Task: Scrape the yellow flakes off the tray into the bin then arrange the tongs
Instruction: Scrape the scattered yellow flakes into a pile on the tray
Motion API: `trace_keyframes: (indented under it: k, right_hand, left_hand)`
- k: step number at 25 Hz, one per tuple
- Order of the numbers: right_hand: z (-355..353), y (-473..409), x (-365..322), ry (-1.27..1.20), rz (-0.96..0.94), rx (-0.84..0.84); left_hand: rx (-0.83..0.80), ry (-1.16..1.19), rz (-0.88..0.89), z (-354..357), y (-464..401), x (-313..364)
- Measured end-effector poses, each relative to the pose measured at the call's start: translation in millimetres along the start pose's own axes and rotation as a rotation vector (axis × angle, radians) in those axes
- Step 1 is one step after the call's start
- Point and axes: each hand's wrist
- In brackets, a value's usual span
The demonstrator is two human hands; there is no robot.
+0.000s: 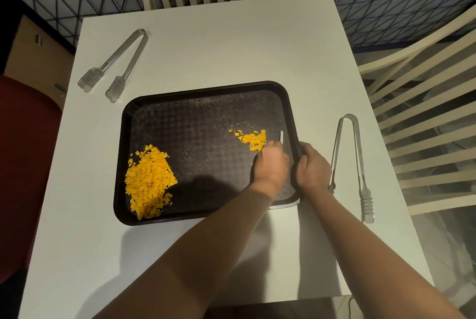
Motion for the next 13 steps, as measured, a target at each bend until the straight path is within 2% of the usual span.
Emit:
trace_keyframes:
  k: [13]
  right_hand:
    - [2.1,-3.0,1.9,-0.021,0.012,-0.003]
  left_hand:
    - [-0.021,0.013,0.067,2.9,4.5,2.1]
Point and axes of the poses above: each hand's wrist, its own y-axis away from the middle knuckle, its own z-axis out of the palm, x = y × z, and after that the axes turned 14 degrees about -x, right-handed
